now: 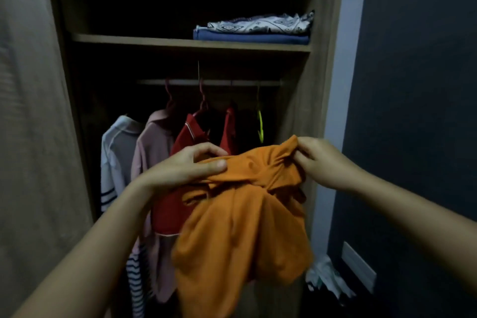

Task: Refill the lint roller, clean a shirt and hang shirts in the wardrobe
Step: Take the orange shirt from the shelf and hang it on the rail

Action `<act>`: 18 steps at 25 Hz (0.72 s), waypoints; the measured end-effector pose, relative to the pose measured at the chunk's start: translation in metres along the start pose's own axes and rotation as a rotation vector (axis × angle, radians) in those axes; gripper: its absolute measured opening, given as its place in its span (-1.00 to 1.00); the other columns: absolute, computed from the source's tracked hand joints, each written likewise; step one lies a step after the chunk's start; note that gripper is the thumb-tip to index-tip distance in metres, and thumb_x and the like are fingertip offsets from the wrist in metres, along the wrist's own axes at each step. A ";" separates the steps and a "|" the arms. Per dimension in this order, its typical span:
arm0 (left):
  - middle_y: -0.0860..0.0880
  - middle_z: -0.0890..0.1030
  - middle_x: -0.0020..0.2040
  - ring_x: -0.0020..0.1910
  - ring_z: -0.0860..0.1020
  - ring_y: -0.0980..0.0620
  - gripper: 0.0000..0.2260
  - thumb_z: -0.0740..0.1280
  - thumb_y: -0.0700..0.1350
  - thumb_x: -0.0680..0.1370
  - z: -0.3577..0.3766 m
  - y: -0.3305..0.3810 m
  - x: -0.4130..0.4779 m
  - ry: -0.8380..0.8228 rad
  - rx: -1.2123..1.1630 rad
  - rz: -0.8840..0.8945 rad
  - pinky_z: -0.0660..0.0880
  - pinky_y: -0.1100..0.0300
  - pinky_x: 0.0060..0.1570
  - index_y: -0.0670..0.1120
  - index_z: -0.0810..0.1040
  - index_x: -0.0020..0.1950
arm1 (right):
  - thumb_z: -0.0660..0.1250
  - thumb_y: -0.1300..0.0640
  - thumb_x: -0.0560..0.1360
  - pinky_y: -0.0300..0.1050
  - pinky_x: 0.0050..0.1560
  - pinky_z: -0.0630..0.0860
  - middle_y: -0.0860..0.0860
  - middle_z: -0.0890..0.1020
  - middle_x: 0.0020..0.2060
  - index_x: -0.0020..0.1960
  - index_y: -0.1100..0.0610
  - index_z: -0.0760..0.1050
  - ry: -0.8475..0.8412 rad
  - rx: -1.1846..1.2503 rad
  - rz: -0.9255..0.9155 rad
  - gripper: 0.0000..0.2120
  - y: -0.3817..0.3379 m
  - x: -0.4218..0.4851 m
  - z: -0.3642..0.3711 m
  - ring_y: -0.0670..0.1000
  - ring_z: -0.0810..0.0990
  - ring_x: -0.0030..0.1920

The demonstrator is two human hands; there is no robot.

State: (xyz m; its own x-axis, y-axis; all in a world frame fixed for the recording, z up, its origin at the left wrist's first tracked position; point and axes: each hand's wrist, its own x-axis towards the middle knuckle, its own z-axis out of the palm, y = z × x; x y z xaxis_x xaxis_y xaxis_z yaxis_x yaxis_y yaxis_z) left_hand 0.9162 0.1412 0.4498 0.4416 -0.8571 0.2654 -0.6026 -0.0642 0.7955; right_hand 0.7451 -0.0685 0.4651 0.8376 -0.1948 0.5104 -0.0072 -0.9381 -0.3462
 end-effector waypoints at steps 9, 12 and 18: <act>-0.01 0.57 -0.26 -0.32 0.50 0.17 -0.93 0.36 -0.22 0.50 0.008 0.023 -0.011 0.041 0.175 0.131 0.41 0.29 -0.33 -0.13 0.61 -0.04 | 0.04 0.04 0.61 -0.22 -0.02 0.41 -0.06 0.53 -0.07 0.05 -0.02 0.43 -0.151 0.387 0.226 -0.80 0.012 -0.038 -0.014 -0.10 0.51 -0.02; 0.03 0.51 -0.34 -0.35 0.45 0.20 -0.83 0.29 -0.08 0.56 0.012 0.028 0.000 0.281 0.370 0.225 0.38 0.19 -0.28 -0.10 0.56 -0.19 | 0.04 0.07 0.61 -0.29 -0.12 0.38 -0.04 0.54 -0.12 0.08 0.07 0.44 -0.182 0.317 0.190 -0.78 0.008 -0.037 -0.013 -0.11 0.52 -0.07; 0.04 0.45 -0.39 -0.35 0.45 0.06 -0.74 0.28 0.06 0.52 0.021 0.066 0.009 0.668 0.540 0.323 0.32 0.11 -0.34 -0.08 0.44 -0.25 | 0.07 0.22 0.59 -0.21 -0.10 0.40 -0.04 0.52 -0.11 -0.06 0.00 0.46 -0.100 0.172 0.132 -0.77 0.009 -0.021 -0.005 -0.06 0.49 -0.06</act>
State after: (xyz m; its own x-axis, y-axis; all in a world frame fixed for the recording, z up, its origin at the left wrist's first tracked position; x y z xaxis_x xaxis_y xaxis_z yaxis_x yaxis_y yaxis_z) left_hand 0.8664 0.1185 0.4937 0.3892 -0.4120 0.8239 -0.9180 -0.2474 0.3100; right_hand 0.7250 -0.0744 0.4548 0.8855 -0.2753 0.3744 -0.0341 -0.8419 -0.5385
